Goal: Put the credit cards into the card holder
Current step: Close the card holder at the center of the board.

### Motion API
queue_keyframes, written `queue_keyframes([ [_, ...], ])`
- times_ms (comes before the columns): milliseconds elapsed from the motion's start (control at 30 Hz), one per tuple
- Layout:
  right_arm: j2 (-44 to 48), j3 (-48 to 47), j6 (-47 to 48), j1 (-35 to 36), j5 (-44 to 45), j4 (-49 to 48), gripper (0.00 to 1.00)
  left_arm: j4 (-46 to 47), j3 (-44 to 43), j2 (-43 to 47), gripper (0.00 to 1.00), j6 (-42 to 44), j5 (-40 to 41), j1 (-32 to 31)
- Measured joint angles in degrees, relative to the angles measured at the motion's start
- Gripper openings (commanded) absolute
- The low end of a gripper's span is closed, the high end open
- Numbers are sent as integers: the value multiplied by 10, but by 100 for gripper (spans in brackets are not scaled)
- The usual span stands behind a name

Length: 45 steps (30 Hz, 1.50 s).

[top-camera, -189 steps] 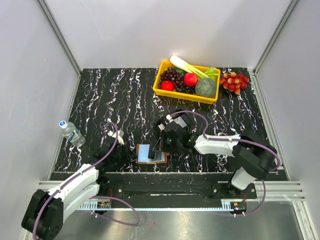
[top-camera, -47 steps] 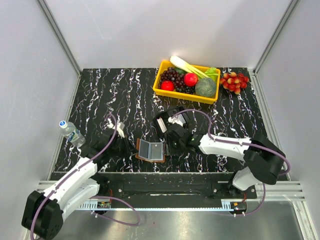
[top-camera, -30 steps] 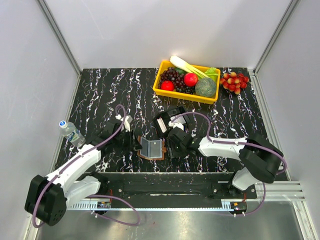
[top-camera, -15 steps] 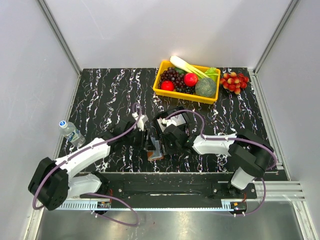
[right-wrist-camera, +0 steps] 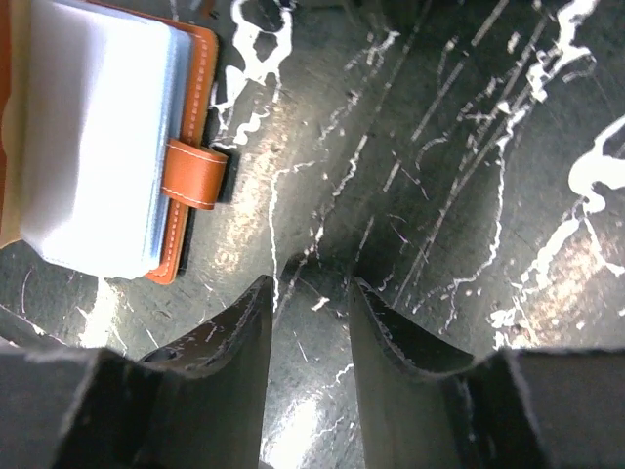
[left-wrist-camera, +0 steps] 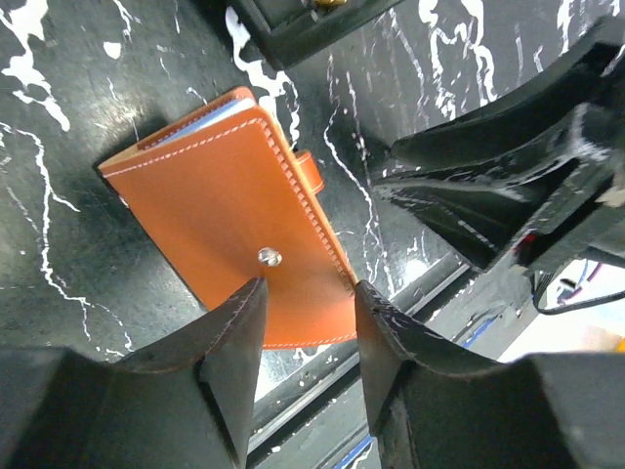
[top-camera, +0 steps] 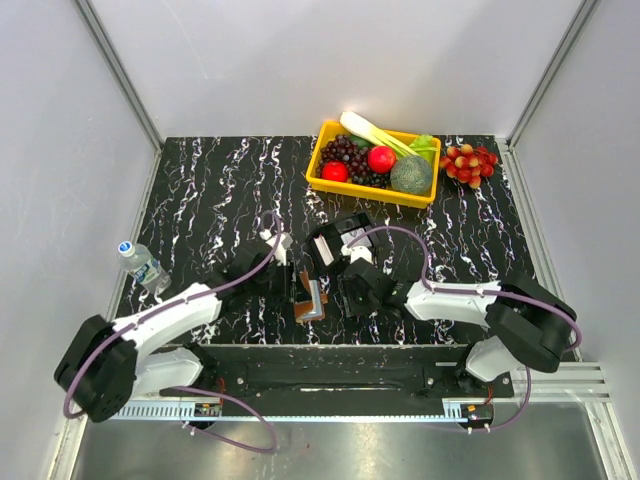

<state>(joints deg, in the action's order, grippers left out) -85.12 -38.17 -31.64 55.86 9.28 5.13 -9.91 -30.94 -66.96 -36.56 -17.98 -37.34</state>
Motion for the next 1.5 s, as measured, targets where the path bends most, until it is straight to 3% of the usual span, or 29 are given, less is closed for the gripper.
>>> queue_keyframes([
  [167,7,49,81,0,-27,-118,43,-7,7,65,49,-3,44,0],
  [333,-6,70,156,0,-27,-191,41,3,21,47,45,-5,65,0],
  [667,-123,-31,222,11,-70,-233,37,81,41,-22,42,-20,59,-2],
  [867,-123,-31,211,60,-92,-233,37,46,32,-23,41,4,90,-2],
  [1067,-114,-37,176,110,-97,-202,38,6,19,-25,33,26,117,-1],
  [1233,-49,24,184,109,-41,-185,38,1,36,3,44,21,138,0],
  [1367,-9,90,234,108,-17,-238,40,-16,63,73,53,15,154,1],
  [1500,-15,114,282,106,-14,-299,44,-25,66,104,54,11,167,2],
])
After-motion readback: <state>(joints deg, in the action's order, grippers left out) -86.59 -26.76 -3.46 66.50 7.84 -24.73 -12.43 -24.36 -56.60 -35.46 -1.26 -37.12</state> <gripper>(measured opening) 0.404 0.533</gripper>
